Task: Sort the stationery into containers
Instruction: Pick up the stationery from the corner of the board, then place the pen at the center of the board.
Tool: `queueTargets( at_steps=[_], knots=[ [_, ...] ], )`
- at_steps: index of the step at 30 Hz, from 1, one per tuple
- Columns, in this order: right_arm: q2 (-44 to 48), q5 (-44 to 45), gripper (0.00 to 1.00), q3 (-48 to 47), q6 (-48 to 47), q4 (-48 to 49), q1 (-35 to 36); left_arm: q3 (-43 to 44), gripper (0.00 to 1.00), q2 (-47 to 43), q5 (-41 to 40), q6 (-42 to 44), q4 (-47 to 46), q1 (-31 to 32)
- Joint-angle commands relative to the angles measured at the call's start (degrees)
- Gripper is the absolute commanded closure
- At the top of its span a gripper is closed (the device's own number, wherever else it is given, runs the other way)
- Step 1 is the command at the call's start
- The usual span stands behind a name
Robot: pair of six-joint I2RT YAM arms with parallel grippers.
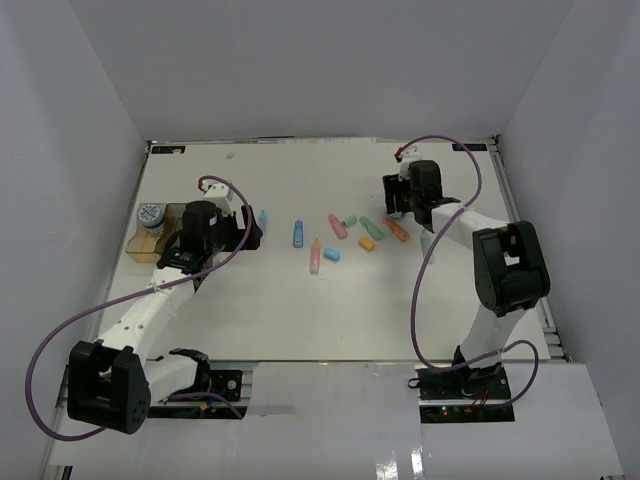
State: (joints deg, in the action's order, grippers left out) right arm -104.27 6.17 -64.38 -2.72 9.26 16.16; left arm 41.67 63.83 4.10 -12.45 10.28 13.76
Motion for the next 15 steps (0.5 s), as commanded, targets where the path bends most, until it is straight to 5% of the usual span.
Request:
queueTargets(
  at_steps=[1,6,15],
  knots=[
    [9.4,-8.9,0.61,0.8,-4.0,2.6,5.5,0.4,0.02,-2.7,1.8,0.5,-0.7,0.4],
    [15.5,-14.2,0.59,3.1,-7.0,0.5,15.8,2.9,0.02,-5.4,1.1,-0.6,4.0,0.4],
    [12.3,-15.7,0.55,6.1,-7.6,3.1,32.7,7.4,0.02,-9.4,1.3,-2.5,13.4,0.4]
  ],
)
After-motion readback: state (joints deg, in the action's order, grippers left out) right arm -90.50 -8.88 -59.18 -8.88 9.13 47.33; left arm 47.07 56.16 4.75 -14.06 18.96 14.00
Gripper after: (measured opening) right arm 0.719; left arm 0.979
